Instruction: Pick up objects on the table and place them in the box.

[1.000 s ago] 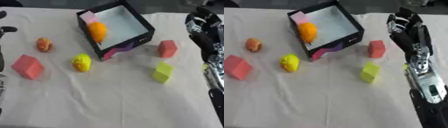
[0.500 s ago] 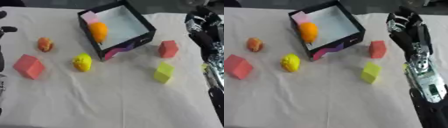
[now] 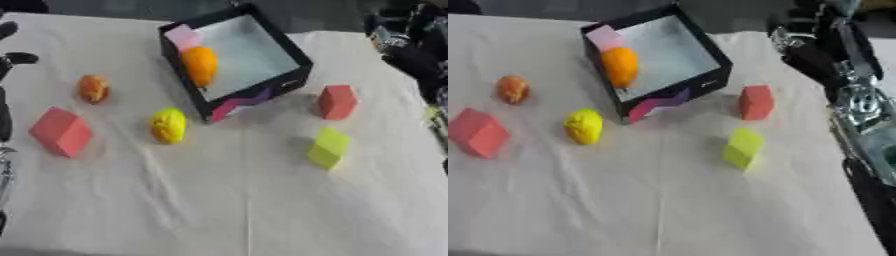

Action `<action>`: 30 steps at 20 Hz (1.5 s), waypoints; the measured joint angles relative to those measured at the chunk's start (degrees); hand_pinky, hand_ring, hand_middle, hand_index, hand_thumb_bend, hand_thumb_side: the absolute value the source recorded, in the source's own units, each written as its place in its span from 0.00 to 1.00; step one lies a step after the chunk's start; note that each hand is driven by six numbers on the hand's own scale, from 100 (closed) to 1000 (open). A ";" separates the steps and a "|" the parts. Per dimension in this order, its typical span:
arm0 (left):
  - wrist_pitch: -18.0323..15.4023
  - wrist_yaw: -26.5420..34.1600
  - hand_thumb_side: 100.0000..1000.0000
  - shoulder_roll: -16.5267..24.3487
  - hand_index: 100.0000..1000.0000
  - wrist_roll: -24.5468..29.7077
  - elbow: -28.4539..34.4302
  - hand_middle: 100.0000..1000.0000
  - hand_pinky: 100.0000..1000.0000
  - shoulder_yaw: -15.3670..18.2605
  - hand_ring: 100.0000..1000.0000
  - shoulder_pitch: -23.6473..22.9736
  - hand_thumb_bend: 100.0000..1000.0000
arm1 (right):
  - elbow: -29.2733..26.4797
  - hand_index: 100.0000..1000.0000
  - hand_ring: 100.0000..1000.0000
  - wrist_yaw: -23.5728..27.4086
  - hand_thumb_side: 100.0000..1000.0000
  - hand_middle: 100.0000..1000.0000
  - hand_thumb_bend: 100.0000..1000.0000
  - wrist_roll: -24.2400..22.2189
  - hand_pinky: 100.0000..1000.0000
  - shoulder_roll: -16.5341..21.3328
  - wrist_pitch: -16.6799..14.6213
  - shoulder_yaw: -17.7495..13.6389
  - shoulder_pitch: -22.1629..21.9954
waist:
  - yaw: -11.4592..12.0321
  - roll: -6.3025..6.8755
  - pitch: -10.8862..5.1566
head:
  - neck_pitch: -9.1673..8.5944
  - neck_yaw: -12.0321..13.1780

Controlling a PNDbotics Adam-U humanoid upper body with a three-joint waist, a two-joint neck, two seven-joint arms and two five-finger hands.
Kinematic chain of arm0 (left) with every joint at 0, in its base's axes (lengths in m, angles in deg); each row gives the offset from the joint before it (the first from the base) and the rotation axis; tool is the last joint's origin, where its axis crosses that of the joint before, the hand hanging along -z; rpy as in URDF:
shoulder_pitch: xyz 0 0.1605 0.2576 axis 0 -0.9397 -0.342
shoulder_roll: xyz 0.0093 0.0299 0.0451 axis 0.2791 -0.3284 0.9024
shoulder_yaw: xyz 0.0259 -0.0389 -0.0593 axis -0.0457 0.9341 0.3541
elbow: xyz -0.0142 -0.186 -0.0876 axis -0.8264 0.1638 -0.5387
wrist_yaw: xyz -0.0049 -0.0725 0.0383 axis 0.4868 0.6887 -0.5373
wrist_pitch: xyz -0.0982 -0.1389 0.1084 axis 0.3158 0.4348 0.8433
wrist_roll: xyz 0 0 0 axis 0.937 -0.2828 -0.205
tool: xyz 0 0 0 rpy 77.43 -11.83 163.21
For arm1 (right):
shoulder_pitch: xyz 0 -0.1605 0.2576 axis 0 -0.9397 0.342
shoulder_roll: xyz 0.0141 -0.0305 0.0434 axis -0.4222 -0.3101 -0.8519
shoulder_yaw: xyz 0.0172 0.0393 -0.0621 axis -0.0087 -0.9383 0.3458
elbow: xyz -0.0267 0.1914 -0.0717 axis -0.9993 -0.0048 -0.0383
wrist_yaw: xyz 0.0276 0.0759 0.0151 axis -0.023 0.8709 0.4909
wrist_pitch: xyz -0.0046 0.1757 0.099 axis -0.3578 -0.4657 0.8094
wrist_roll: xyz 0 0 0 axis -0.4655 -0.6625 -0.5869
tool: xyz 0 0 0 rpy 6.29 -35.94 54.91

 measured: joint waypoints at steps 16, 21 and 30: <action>0.16 -0.05 0.75 0.47 0.76 0.10 0.00 0.71 0.47 -0.07 0.75 -0.42 0.27 | -12.18 0.85 0.79 -3.40 0.34 0.74 0.60 -18.86 0.78 16.82 18.33 11.04 2.69 | 0.10 -0.04 0.02 | 2.69 -0.36; 0.16 -0.05 0.75 0.47 0.76 0.09 0.00 0.71 0.47 -0.13 0.75 -0.42 0.27 | -12.43 0.84 0.78 -8.04 0.35 0.73 0.58 -21.85 0.78 16.83 19.45 13.54 2.03 | 0.11 -0.05 0.04 | 3.22 -0.90; 0.35 -0.05 0.76 0.47 0.76 0.30 0.00 0.71 0.47 -0.36 0.75 -0.42 0.26 | -12.02 0.81 0.75 -13.13 0.27 0.72 0.44 -25.93 0.77 14.87 20.31 16.56 1.60 | 0.15 0.10 0.18 | 3.22 -1.10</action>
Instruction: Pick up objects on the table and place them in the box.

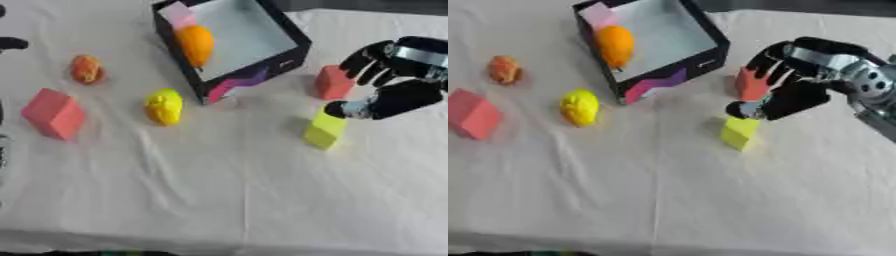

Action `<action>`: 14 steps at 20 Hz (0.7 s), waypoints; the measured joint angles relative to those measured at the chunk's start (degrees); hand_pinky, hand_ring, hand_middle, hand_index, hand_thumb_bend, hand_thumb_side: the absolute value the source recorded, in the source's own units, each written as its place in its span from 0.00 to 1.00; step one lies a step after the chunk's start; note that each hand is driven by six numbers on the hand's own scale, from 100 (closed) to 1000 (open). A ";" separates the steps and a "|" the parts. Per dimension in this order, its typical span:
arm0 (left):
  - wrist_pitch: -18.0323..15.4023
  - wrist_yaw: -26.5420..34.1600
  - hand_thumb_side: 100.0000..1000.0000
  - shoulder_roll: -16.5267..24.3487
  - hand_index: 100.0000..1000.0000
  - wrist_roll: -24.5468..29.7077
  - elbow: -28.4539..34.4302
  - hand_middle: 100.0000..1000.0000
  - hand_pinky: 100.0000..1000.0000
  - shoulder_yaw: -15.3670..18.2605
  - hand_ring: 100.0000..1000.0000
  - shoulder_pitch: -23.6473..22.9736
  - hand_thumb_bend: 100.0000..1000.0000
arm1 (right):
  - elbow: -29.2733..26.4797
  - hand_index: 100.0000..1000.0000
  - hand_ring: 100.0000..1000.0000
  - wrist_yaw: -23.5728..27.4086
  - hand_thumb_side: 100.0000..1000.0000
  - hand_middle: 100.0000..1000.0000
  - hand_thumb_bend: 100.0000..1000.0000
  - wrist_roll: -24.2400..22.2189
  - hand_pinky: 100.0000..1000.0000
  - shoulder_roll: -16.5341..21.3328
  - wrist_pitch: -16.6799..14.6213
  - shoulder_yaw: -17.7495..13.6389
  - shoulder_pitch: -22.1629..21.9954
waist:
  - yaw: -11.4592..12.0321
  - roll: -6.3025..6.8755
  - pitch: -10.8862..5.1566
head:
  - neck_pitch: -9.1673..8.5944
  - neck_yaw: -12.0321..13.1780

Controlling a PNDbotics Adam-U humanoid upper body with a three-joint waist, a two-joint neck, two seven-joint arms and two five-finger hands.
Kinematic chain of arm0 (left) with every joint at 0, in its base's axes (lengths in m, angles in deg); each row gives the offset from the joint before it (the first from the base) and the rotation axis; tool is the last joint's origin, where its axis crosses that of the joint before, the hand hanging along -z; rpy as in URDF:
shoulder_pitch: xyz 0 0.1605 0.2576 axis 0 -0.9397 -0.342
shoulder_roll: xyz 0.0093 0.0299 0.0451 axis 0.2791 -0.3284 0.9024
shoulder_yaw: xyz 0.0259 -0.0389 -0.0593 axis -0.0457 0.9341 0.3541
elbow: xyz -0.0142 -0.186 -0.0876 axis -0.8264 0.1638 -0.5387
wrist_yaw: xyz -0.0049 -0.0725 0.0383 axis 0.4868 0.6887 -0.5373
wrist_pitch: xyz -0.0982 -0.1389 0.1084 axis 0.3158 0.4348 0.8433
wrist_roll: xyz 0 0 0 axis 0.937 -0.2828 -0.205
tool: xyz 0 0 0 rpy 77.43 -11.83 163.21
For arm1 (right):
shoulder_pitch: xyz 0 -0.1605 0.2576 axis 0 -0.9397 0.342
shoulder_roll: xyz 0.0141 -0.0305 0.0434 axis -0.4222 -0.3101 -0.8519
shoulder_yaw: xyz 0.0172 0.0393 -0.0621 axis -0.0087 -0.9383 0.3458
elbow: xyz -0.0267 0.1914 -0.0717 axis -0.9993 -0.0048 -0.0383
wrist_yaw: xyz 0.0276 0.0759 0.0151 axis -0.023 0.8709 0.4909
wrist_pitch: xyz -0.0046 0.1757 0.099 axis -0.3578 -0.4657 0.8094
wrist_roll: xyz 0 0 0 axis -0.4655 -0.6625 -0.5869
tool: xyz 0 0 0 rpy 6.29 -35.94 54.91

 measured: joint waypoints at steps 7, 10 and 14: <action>0.05 0.02 0.76 0.00 0.76 0.06 0.00 0.71 0.47 -0.03 0.75 0.00 0.26 | 2.92 0.80 0.74 -3.31 0.23 0.72 0.42 -1.66 0.77 -1.45 -1.30 1.47 -1.39 | 0.01 0.15 0.06 | -0.02 -0.02; 0.09 0.02 0.76 0.00 0.76 0.13 0.00 0.71 0.47 -0.05 0.75 0.00 0.26 | 4.81 0.80 0.74 -5.11 0.21 0.73 0.40 -2.27 0.77 -2.24 -2.19 2.10 -1.41 | 0.04 0.16 0.13 | -0.03 -0.04; 0.21 0.06 0.76 0.00 0.76 0.31 0.00 0.71 0.47 -0.35 0.75 0.00 0.26 | 7.34 0.81 0.73 -7.22 0.18 0.72 0.39 -2.66 0.76 -3.33 -3.45 2.50 -1.41 | 0.04 0.17 0.22 | -0.04 -0.09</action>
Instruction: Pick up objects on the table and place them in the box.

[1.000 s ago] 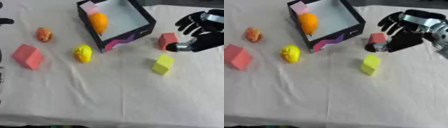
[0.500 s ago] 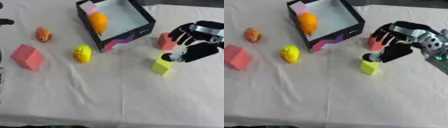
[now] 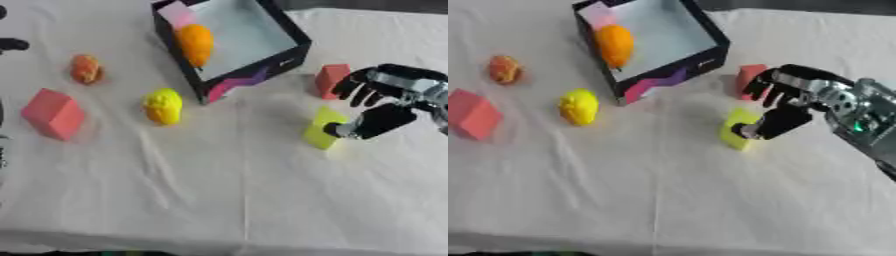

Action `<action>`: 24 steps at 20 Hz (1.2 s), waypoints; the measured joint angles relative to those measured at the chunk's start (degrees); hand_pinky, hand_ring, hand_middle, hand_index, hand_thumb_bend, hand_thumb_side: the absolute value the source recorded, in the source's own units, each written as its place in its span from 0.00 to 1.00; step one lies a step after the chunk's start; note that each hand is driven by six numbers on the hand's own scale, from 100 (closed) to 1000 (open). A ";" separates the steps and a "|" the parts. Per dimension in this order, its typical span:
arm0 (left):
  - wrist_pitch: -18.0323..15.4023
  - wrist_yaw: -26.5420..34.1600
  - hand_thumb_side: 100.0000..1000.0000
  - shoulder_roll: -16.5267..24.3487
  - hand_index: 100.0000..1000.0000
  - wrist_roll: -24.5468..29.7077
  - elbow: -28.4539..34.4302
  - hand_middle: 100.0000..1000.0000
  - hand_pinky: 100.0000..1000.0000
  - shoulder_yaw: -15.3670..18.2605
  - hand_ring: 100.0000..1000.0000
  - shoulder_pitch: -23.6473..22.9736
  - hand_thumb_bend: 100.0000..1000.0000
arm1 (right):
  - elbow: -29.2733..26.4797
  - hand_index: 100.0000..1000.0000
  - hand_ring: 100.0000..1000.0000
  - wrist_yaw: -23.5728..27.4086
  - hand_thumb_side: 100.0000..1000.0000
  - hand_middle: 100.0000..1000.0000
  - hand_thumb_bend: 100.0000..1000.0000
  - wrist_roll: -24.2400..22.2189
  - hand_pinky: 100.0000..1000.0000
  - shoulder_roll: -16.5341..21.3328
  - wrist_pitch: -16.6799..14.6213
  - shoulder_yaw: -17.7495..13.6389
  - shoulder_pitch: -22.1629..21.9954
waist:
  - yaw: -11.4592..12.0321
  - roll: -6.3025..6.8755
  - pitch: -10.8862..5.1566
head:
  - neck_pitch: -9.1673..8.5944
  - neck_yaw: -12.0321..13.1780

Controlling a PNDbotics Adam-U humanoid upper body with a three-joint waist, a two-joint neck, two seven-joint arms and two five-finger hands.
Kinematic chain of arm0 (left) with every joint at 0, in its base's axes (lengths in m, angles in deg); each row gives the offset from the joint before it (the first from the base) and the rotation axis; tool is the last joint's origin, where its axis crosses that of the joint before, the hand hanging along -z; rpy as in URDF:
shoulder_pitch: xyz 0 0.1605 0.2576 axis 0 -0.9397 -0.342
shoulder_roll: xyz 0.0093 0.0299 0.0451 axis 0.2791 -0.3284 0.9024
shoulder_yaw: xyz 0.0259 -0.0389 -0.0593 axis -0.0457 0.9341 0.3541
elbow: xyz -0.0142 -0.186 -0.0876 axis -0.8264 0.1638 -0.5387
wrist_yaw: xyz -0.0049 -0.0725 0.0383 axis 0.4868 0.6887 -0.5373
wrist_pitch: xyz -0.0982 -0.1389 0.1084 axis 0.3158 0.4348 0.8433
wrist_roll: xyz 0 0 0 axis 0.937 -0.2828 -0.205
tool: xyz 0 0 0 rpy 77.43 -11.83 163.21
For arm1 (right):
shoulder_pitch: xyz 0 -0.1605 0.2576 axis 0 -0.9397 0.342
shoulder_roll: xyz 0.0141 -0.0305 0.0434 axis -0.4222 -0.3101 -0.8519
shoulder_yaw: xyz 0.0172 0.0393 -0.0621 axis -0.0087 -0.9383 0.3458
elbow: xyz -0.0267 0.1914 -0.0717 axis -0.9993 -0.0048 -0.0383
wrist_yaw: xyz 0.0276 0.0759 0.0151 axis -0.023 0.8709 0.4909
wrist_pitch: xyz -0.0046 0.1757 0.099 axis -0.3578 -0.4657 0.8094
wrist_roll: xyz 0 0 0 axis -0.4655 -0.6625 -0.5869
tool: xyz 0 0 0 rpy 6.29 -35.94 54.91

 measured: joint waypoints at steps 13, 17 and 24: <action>-0.08 0.04 0.76 0.00 0.76 0.14 0.00 0.71 0.47 -0.03 0.75 0.02 0.25 | 4.22 0.80 0.70 -3.65 0.24 0.69 0.43 -1.91 0.74 -2.72 -3.24 1.76 0.55 | 0.07 0.13 0.11 | 0.00 -0.20; -0.07 0.12 0.76 0.00 0.75 0.19 0.00 0.71 0.47 -0.04 0.75 0.02 0.25 | 4.70 0.80 0.68 -5.05 0.26 0.67 0.44 -2.82 0.73 -3.00 -3.75 2.16 0.92 | 0.08 0.13 0.11 | 0.00 -0.20; -0.15 0.30 0.76 0.00 0.75 0.38 0.00 0.71 0.47 -0.06 0.76 0.07 0.25 | 6.70 0.80 0.68 -8.05 0.26 0.67 0.44 -4.85 0.73 -4.06 -4.53 2.91 1.62 | 0.11 0.12 0.11 | 0.00 -0.21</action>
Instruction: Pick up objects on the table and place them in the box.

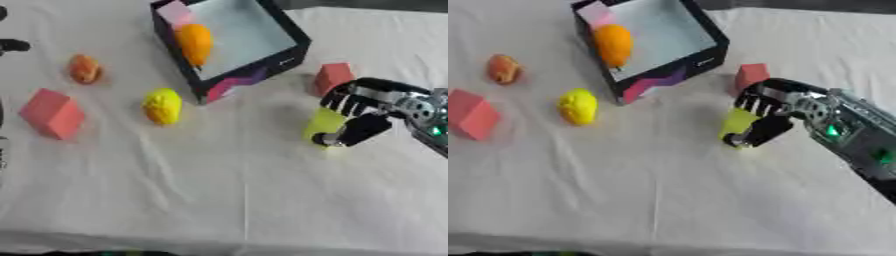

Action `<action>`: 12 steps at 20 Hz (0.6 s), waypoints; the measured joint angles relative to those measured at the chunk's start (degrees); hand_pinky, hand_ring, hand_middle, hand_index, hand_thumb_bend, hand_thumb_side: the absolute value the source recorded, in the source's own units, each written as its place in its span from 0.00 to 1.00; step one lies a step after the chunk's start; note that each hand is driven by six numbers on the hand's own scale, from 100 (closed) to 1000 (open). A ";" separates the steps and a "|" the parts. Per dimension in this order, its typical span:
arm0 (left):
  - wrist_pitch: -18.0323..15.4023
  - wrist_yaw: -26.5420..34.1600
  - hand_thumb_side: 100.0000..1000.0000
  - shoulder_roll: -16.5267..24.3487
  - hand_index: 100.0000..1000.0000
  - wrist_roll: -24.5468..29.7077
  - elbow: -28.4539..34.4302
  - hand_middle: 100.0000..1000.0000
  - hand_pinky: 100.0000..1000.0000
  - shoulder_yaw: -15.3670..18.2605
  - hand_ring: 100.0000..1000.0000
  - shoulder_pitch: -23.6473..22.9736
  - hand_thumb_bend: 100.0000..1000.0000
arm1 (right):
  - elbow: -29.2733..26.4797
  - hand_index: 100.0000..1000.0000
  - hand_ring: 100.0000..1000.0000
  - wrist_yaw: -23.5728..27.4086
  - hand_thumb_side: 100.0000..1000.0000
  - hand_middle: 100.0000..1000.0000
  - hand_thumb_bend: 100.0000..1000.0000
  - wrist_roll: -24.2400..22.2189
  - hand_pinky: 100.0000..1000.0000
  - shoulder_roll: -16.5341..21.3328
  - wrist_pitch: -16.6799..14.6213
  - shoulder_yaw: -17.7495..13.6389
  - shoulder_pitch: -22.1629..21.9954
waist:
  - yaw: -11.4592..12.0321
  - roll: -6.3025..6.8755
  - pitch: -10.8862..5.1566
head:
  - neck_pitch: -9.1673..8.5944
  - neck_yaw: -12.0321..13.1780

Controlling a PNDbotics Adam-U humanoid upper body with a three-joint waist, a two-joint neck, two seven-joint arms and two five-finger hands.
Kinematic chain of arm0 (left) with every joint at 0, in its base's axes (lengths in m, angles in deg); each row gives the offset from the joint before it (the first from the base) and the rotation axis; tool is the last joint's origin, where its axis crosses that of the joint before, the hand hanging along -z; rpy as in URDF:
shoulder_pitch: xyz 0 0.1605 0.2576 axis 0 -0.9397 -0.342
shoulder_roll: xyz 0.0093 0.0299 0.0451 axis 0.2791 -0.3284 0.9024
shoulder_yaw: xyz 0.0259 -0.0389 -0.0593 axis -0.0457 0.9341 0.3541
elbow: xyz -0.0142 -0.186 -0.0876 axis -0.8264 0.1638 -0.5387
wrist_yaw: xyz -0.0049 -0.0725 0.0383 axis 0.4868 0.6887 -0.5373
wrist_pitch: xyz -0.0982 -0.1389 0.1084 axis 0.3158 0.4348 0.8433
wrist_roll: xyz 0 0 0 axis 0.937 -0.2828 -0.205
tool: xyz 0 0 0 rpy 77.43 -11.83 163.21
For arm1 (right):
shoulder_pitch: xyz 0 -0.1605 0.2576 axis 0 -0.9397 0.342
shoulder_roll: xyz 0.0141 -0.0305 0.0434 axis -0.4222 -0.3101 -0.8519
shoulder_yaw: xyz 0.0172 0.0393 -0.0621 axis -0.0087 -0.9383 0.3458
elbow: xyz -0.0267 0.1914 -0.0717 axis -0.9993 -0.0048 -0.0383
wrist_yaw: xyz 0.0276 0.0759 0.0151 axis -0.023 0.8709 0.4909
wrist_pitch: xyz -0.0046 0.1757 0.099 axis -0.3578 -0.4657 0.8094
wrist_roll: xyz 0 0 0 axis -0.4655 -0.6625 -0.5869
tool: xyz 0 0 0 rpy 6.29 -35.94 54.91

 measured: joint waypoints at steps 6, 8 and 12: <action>-0.01 0.17 0.76 0.00 0.75 0.14 0.00 0.71 0.47 -0.28 0.76 0.01 0.25 | 1.56 0.80 0.68 -1.03 0.25 0.67 0.43 -0.22 0.72 -1.00 -0.59 0.22 0.47 | -0.02 0.02 0.00 | 0.00 -0.12; 0.04 0.17 0.76 0.00 0.75 0.20 0.00 0.71 0.47 -0.28 0.76 0.01 0.25 | 1.82 0.79 0.68 -1.03 0.24 0.67 0.43 0.02 0.72 -1.22 -0.76 0.24 0.36 | -0.01 0.02 0.01 | 0.00 -0.12; 0.09 0.17 0.77 0.00 0.75 0.29 0.00 0.71 0.47 -0.31 0.76 0.02 0.25 | 2.00 0.79 0.67 -1.03 0.23 0.66 0.43 0.56 0.72 -1.26 -0.80 0.25 0.34 | 0.05 0.03 0.02 | 0.00 -0.12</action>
